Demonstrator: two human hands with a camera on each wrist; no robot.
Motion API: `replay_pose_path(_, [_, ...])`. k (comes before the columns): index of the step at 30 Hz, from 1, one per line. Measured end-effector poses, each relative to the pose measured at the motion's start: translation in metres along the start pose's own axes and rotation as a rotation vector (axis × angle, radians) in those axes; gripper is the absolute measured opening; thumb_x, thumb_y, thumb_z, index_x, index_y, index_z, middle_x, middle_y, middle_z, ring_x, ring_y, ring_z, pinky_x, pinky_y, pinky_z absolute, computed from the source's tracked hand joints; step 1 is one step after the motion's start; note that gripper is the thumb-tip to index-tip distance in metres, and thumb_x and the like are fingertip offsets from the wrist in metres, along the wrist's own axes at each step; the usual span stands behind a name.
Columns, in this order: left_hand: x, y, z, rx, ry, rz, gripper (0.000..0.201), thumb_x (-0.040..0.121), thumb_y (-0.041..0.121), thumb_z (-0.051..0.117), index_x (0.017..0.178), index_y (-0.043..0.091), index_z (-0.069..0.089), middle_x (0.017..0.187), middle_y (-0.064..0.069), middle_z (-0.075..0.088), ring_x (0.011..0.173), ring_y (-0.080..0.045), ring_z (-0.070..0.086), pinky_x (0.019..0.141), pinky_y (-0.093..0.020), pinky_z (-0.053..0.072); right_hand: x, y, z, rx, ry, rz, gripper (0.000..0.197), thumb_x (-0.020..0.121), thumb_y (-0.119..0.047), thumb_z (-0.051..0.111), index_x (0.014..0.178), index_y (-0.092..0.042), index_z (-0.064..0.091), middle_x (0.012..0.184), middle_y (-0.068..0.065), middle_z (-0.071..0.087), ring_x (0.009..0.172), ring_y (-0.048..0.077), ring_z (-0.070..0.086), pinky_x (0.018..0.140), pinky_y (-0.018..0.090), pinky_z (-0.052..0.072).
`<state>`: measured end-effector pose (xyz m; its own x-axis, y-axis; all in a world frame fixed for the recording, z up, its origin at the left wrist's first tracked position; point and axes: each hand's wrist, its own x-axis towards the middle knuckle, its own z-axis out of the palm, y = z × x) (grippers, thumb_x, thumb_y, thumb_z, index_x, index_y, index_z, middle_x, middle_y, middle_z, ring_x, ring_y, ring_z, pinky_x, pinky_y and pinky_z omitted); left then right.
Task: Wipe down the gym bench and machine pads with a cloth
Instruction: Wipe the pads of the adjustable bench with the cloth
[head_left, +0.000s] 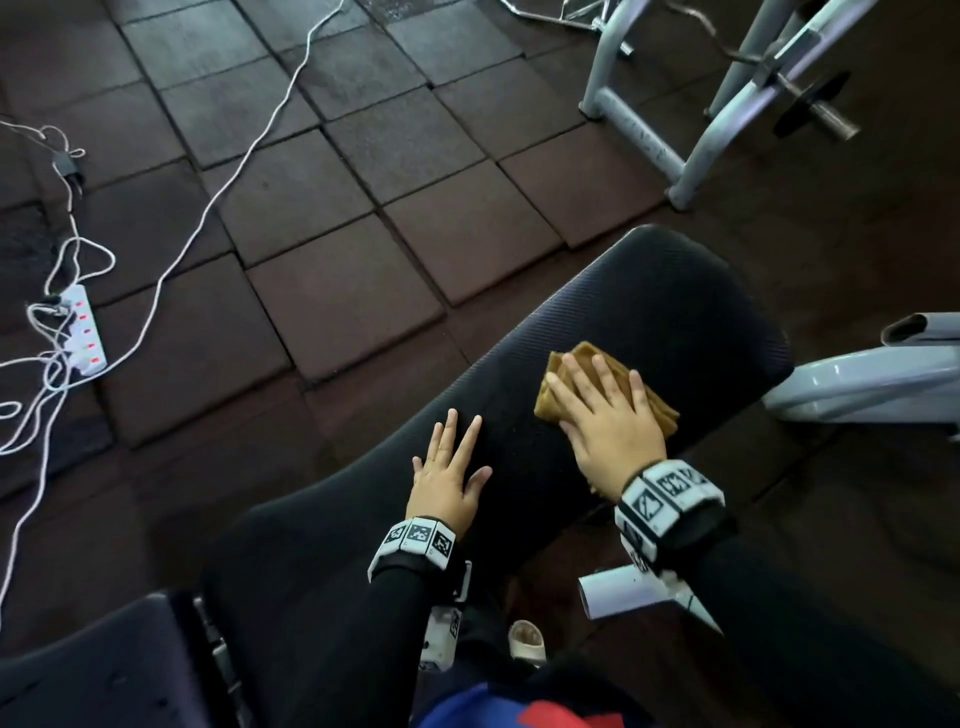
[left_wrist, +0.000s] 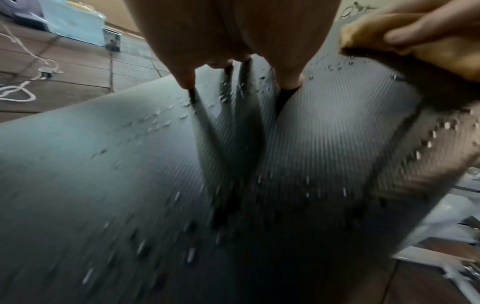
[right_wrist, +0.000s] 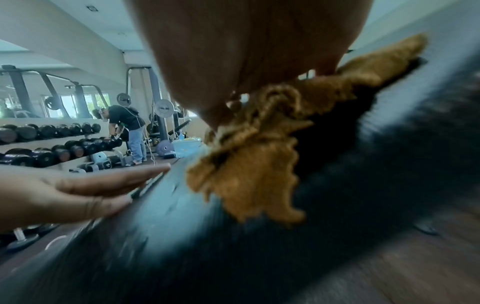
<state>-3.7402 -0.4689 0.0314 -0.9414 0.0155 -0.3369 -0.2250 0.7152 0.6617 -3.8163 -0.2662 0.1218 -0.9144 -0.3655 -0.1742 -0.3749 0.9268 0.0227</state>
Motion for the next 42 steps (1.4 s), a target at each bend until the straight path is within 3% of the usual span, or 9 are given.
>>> replay_pose_path(4, [-0.027,-0.011,0.018,-0.050,0.070,-0.053,0.064,0.098,0.038,0.045,0.140,0.053,-0.001,0.149,0.028,-0.017,0.138,0.002,-0.019,0.114,-0.053,0.001,-0.048,0.008,0.022,0.010,0.122,-0.025,0.053,0.091,-0.041,0.038,0.143,-0.030,0.038,0.153,-0.007,0.027,0.142,0.019,0.024,0.115,0.049,0.012])
replay_pose_path(11, [-0.081,-0.046,0.056,-0.156,0.203,-0.234,0.062,0.096,0.042,0.047,0.140,0.051,0.005,0.151,0.024,-0.011,0.142,-0.004,-0.011,0.114,-0.058,0.005,-0.055,0.011,0.043,0.013,0.165,-0.024,0.054,0.094,-0.045,0.029,0.146,-0.032,0.028,0.156,-0.010,0.014,0.145,0.018,0.009,0.117,0.049,0.003])
replay_pose_path(14, [-0.103,-0.064,0.066,-0.162,0.211,-0.357,0.059,0.094,0.048,0.045,0.136,0.060,0.005,0.158,0.018,-0.007,0.145,-0.008,-0.008,0.111,-0.065,0.007,-0.041,0.001,0.048,0.006,0.194,-0.004,0.054,0.095,-0.046,0.027,0.147,-0.032,0.026,0.157,-0.009,0.012,0.146,0.018,0.005,0.117,0.049,0.002])
replay_pose_path(19, [-0.133,-0.093,0.072,-0.172,0.180,-0.548,0.061,0.089,0.061,0.045,0.131,0.071,0.002,0.152,0.032,-0.011,0.146,-0.020,-0.010,0.102,-0.075,0.009,-0.017,-0.040,0.060,0.022,0.203,-0.076,0.052,0.095,-0.044,0.033,0.145,-0.030,0.033,0.156,-0.006,0.019,0.145,0.024,0.012,0.117,0.050,0.001])
replay_pose_path(23, [-0.136,-0.108,0.073,-0.295,0.160,-0.512,0.063,0.089,0.056,0.050,0.126,0.073,0.001,0.142,0.038,-0.019,0.144,-0.033,-0.016,0.110,-0.068,0.009,-0.025,-0.092,0.081,0.011,0.216,-0.209,0.049,0.091,-0.041,0.045,0.139,-0.029,0.046,0.151,-0.005,0.033,0.142,0.026,0.025,0.115,0.053,0.012])
replay_pose_path(29, [-0.137,-0.107,0.072,-0.272,0.162,-0.519,0.061,0.089,0.059,0.046,0.118,0.079,-0.004,0.138,0.043,-0.021,0.144,-0.030,-0.018,0.105,-0.071,0.017,-0.097,-0.113,0.126,-0.044,0.184,-0.414,0.048,0.091,-0.038,0.050,0.139,-0.032,0.045,0.150,-0.007,0.034,0.141,0.019,0.027,0.110,0.049,0.020])
replay_pose_path(33, [-0.138,-0.103,0.069,-0.291,0.127,-0.525,0.063,0.091,0.056,0.045,0.120,0.077,-0.006,0.136,0.043,-0.024,0.144,-0.026,-0.020,0.102,-0.076,0.014,-0.121,-0.072,0.121,-0.076,0.202,-0.244,0.048,0.091,-0.039,0.038,0.138,-0.034,0.045,0.148,-0.006,0.036,0.141,0.020,0.028,0.109,0.050,0.020])
replay_pose_path(37, [-0.138,-0.098,0.070,-0.307,0.133,-0.545,0.064,0.092,0.054,0.046,0.128,0.072,-0.004,0.135,0.044,-0.027,0.143,-0.022,-0.023,0.097,-0.080,0.006,-0.108,-0.026,0.098,-0.049,0.241,-0.033,0.052,0.093,-0.043,0.030,0.144,-0.033,0.030,0.154,-0.005,0.023,0.144,0.021,0.012,0.114,0.051,0.005])
replay_pose_path(42, [-0.137,-0.099,0.071,-0.313,0.128,-0.540,0.063,0.093,0.053,0.045,0.125,0.072,-0.006,0.136,0.042,-0.028,0.142,-0.024,-0.026,0.098,-0.080,0.003,-0.057,-0.038,0.079,-0.017,0.283,0.068,0.053,0.096,-0.046,0.027,0.146,-0.029,0.029,0.157,-0.001,0.017,0.145,0.027,0.008,0.115,0.045,-0.004])
